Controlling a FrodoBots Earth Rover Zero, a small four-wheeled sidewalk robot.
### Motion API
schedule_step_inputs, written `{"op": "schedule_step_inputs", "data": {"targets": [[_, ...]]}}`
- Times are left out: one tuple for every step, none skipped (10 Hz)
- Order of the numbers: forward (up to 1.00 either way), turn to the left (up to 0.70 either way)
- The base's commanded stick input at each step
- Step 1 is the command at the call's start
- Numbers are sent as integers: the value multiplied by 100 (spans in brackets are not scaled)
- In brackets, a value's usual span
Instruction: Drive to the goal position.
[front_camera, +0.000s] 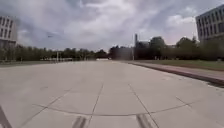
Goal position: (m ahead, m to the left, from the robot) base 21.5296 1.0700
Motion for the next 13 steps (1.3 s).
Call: {"op": "schedule_step_inputs", "data": {"targets": [[100, 0], [100, 0], [100, 0], [100, 0], [100, 0], [100, 0], [100, 0], [100, 0], [100, 0], [100, 0], [100, 0], [100, 0], [100, 0]]}}
